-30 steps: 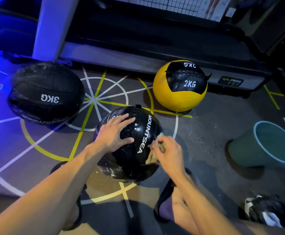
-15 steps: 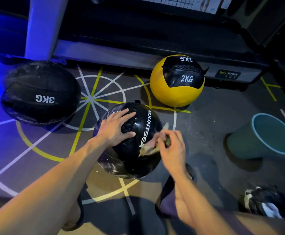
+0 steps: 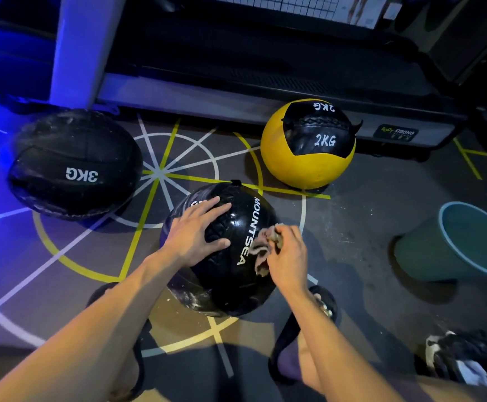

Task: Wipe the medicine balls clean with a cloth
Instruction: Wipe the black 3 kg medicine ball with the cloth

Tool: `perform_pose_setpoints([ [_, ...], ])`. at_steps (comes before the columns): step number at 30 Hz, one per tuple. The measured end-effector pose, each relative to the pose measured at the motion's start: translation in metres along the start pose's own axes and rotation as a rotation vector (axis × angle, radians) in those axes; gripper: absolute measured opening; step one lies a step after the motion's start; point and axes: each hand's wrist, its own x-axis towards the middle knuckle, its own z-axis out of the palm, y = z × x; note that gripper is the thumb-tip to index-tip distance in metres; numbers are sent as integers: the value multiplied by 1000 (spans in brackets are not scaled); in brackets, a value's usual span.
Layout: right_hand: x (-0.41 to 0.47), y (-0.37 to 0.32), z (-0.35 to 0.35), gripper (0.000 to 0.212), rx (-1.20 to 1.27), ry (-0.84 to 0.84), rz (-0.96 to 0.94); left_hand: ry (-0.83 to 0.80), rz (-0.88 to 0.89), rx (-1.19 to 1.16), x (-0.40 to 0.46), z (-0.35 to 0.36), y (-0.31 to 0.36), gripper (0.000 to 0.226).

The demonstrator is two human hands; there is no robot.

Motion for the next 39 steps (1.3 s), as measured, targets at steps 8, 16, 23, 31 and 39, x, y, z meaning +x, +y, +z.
perform_pose_setpoints([
  [8, -55, 4, 0, 16, 43, -54, -85, 42, 21, -58, -10, 7, -5, 83],
  [16, -17, -6, 21, 39, 57, 39, -44, 95, 37, -51, -32, 22, 0, 82],
  [23, -25, 5, 16, 58, 44, -119, -295, 124, 35, -65, -47, 27, -4, 82],
  [31, -40, -11, 15, 55, 50, -230, -577, 143, 48, -64, -54, 30, -5, 81],
  [39, 12, -28, 7, 37, 63, -153, -333, 126, 23, -50, -50, 31, 5, 97],
])
